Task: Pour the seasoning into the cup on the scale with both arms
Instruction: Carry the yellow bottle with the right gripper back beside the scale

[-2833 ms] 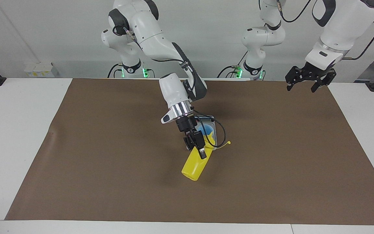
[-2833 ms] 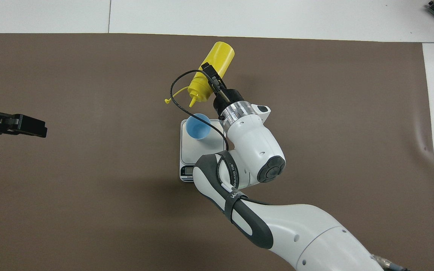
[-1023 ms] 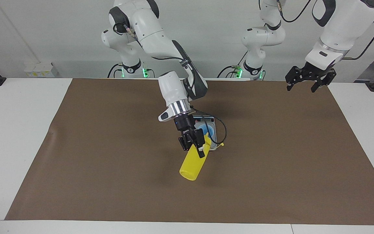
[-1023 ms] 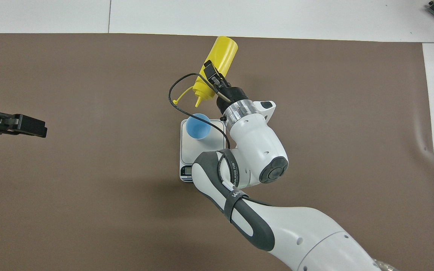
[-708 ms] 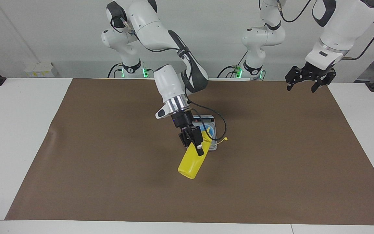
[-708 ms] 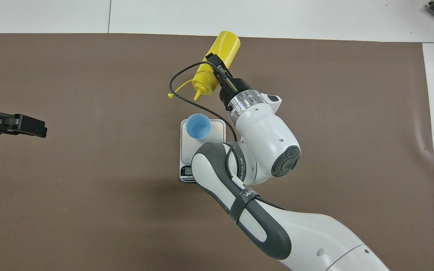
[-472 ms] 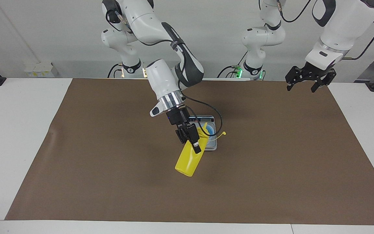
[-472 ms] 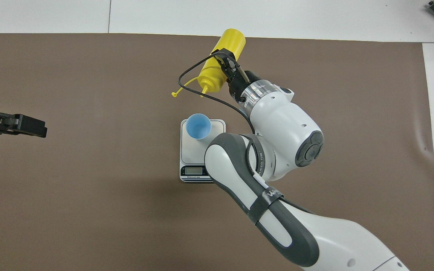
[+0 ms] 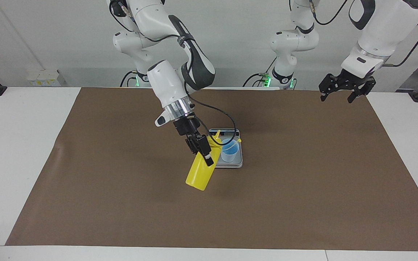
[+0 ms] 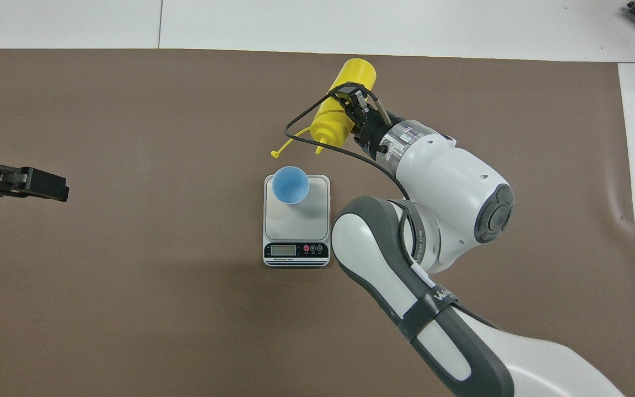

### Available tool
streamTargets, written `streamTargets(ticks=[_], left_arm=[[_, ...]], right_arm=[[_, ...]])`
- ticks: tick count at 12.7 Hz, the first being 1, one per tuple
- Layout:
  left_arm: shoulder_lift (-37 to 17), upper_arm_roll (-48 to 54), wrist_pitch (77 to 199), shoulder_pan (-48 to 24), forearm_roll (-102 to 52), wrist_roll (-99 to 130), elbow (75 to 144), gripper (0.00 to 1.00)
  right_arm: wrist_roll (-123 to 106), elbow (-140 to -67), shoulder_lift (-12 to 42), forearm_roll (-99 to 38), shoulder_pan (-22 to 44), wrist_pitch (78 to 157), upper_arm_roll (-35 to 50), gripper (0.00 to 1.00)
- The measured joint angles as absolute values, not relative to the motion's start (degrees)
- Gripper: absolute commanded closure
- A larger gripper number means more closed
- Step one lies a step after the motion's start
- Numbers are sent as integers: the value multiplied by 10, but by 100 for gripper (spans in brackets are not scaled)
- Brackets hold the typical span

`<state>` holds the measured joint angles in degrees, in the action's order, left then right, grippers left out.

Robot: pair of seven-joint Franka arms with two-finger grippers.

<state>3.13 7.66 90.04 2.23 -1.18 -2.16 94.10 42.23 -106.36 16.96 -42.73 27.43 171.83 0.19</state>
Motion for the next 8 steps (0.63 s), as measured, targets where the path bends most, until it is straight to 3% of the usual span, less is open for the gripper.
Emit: streamTargets(ticks=[8], left_arm=[[31, 77, 900, 22, -12, -22, 941, 0]], right_arm=[[265, -1114, 105, -427, 204, 1602, -1, 100]])
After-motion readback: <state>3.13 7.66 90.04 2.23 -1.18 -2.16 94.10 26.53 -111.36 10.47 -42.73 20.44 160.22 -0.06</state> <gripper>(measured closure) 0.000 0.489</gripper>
